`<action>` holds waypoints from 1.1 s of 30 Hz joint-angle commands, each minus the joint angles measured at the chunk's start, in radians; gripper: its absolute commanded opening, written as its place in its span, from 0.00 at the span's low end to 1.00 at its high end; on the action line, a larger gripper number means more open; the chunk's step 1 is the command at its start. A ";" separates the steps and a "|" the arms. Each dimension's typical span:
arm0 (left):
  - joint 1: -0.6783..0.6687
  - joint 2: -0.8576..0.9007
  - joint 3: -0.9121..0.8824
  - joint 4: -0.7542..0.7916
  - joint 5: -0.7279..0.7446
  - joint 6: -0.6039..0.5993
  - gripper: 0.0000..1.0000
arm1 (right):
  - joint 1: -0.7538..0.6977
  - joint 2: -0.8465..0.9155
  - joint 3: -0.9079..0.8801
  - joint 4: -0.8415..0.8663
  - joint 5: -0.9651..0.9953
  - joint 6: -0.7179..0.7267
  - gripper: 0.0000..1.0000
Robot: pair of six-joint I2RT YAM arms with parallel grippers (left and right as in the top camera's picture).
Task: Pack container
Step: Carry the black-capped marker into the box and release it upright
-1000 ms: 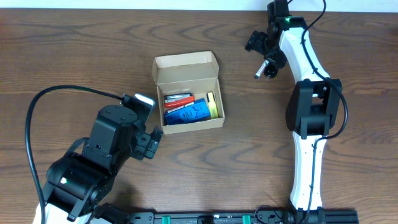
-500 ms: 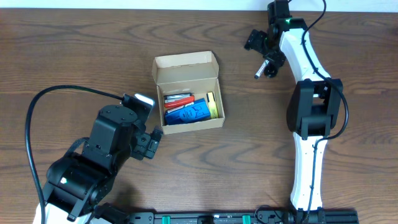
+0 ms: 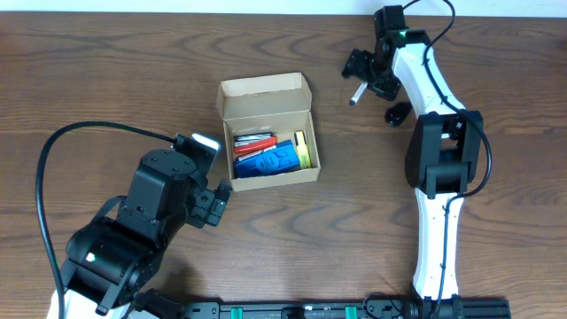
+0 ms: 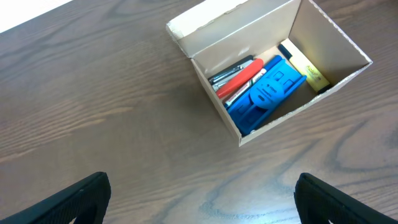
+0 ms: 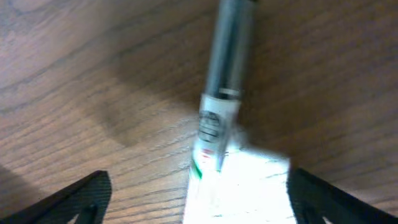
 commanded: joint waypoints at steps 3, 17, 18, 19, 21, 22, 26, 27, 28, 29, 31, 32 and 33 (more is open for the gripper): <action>0.001 0.000 0.012 -0.003 0.007 0.018 0.95 | 0.003 0.026 -0.021 -0.030 -0.007 0.010 0.74; 0.001 0.000 0.012 -0.003 0.007 0.017 0.95 | 0.003 0.026 -0.022 -0.099 0.069 0.016 0.22; 0.001 0.000 0.012 -0.003 0.007 0.018 0.95 | 0.003 0.026 -0.022 -0.099 0.072 0.015 0.20; 0.001 0.000 0.012 -0.003 0.007 0.018 0.95 | 0.003 0.026 -0.022 -0.099 0.071 0.011 0.18; 0.001 0.000 0.012 -0.003 0.007 0.018 0.95 | 0.003 0.026 -0.022 -0.099 0.072 -0.003 0.13; 0.001 0.000 0.012 -0.003 0.007 0.018 0.95 | 0.003 0.026 -0.022 -0.099 0.072 -0.008 0.10; 0.001 0.000 0.012 -0.003 0.007 0.018 0.95 | -0.001 0.019 -0.019 -0.100 0.061 -0.010 0.01; 0.001 0.000 0.012 -0.003 0.007 0.018 0.95 | -0.001 0.014 -0.018 -0.101 0.056 -0.010 0.01; 0.001 0.000 0.012 -0.003 0.007 0.018 0.95 | -0.001 0.005 -0.013 -0.107 0.052 -0.010 0.01; 0.001 0.000 0.012 -0.003 0.007 0.018 0.95 | 0.000 -0.002 -0.007 -0.114 0.052 -0.011 0.01; 0.001 0.000 0.012 -0.003 0.007 0.018 0.95 | 0.003 -0.026 0.008 -0.134 0.052 -0.015 0.01; 0.001 0.000 0.012 -0.003 0.007 0.018 0.95 | 0.006 -0.044 0.017 -0.145 0.051 -0.027 0.01; 0.001 0.000 0.012 -0.003 0.007 0.018 0.95 | 0.011 -0.063 0.023 -0.152 0.048 -0.047 0.01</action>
